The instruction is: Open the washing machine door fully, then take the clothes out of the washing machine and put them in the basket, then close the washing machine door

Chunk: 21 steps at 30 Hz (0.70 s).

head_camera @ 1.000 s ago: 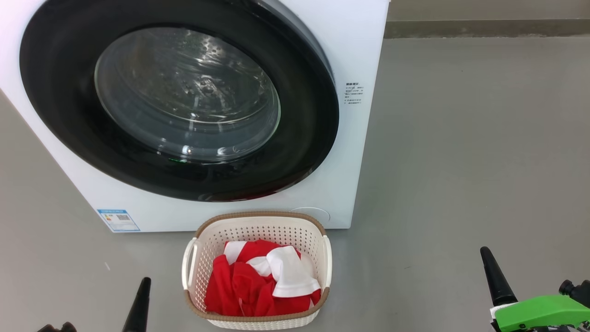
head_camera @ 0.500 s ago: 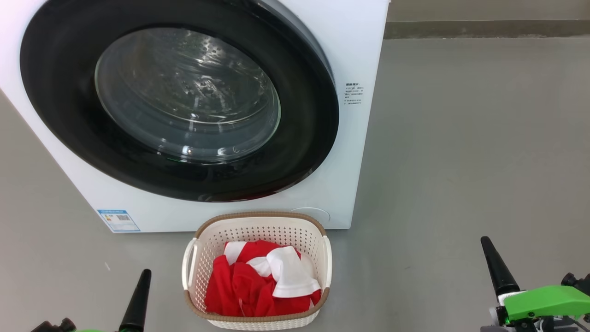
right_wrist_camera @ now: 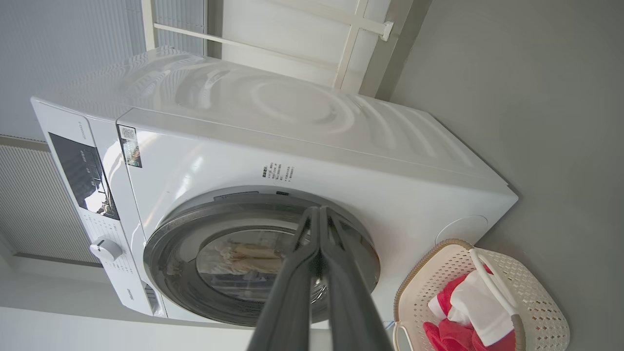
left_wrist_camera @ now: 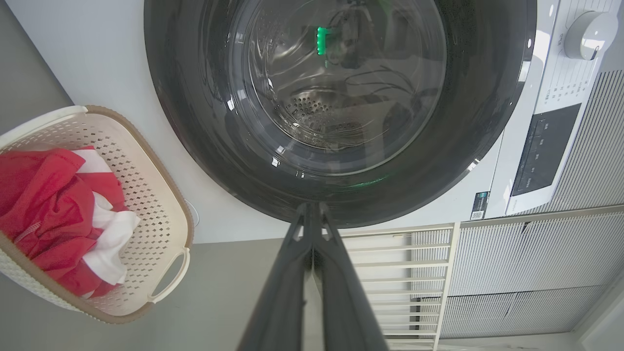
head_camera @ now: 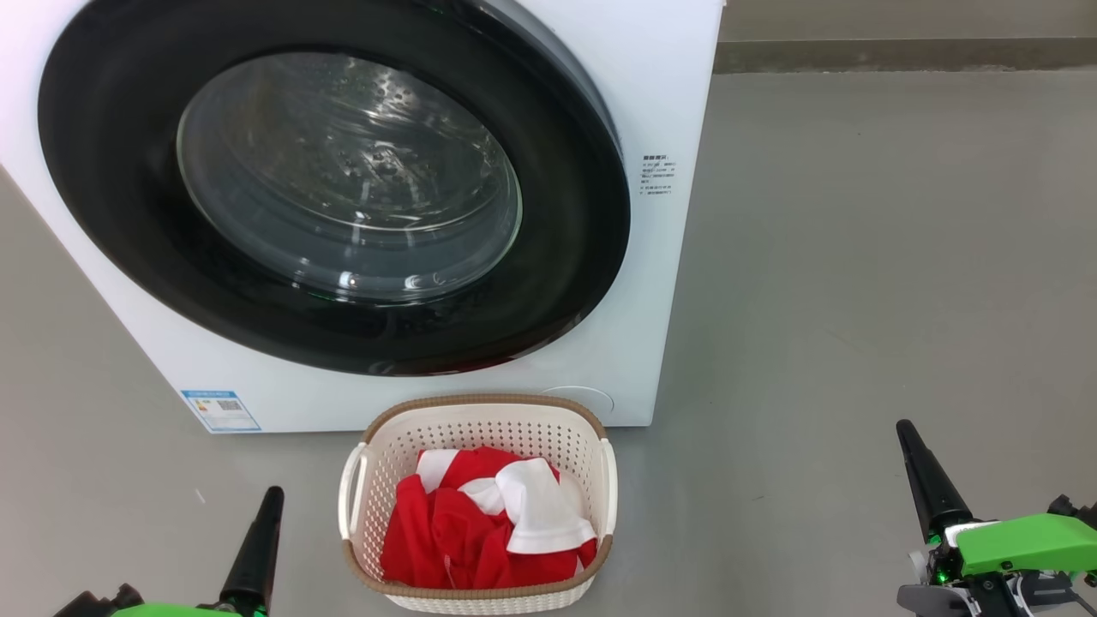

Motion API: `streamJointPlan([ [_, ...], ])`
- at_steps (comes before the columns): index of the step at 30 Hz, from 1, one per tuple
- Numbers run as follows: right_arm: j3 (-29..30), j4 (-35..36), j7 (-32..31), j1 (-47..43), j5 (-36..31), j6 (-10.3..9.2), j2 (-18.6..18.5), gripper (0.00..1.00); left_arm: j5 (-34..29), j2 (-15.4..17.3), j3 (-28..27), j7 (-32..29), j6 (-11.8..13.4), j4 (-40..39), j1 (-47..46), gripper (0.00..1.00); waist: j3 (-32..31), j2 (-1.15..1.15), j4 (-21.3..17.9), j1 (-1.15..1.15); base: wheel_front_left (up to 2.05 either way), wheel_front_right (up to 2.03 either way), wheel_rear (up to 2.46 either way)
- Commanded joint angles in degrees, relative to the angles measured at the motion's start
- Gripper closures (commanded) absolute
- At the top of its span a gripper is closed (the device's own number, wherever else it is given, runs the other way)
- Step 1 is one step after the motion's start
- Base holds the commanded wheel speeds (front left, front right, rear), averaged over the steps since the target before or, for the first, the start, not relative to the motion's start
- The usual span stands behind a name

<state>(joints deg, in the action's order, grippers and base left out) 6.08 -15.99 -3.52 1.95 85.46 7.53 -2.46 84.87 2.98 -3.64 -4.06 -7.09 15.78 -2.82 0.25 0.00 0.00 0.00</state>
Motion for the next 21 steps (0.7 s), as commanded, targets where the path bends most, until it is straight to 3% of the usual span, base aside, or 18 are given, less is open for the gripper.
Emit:
streamJointPlan([
  [1,-0.8,1.8,-0.5,2.9,1.7,-0.04,-1.0,1.0,1.8,0.4,-2.2,-0.8,-0.4,-1.6,-2.5,1.0,0.0,0.0,0.0,0.0,0.0,0.0,0.0],
  [11,-0.4,2.0,-2.2,4.1,7.4,-0.04,-1.1,1.0,7.2,-0.1,-2.9,-2.5,-0.4,-1.7,-3.4,1.0,-0.1,0.0,0.0,0.0,0.0,0.0,0.0],
  [21,-0.3,2.0,-2.4,4.2,7.3,-0.04,-1.0,1.0,7.2,-0.1,-2.9,-2.5,-0.4,-1.7,-3.4,1.0,-0.1,0.0,0.0,0.0,0.0,0.0,0.0],
])
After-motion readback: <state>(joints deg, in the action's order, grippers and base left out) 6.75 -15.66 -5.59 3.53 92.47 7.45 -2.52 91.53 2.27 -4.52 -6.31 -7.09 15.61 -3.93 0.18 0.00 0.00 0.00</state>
